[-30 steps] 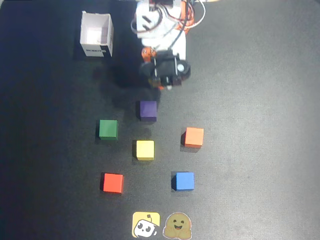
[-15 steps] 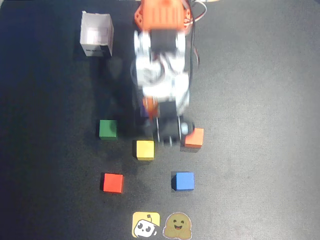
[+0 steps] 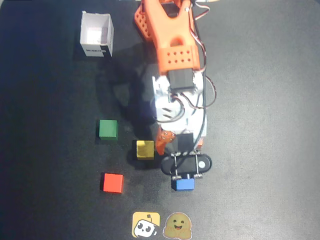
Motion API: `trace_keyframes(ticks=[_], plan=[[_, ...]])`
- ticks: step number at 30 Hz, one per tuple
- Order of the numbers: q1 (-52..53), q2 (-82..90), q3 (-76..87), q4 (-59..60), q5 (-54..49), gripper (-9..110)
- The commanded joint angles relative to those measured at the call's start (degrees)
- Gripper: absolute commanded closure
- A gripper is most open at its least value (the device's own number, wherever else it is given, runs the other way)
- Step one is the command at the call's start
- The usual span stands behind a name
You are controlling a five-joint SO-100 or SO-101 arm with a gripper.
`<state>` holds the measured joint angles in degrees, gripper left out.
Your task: Put the blue cube on top of the red cube.
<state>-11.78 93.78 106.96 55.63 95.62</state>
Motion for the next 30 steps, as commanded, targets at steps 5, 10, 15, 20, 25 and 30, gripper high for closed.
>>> trace_keyframes(ticks=[5, 10, 15, 20, 25, 30], plan=[[-1.32, -2.72, -3.6, -4.66, 1.49, 79], [-1.76, -5.63, -4.13, -8.09, 1.58, 79], [-1.85, -9.67, -7.56, -9.14, 1.67, 79], [-2.2, -13.18, -10.2, -9.84, 1.85, 79], [-2.55, -15.47, -10.2, -12.48, 2.46, 79], [-2.55, -17.05, -10.2, -14.24, 2.55, 79]])
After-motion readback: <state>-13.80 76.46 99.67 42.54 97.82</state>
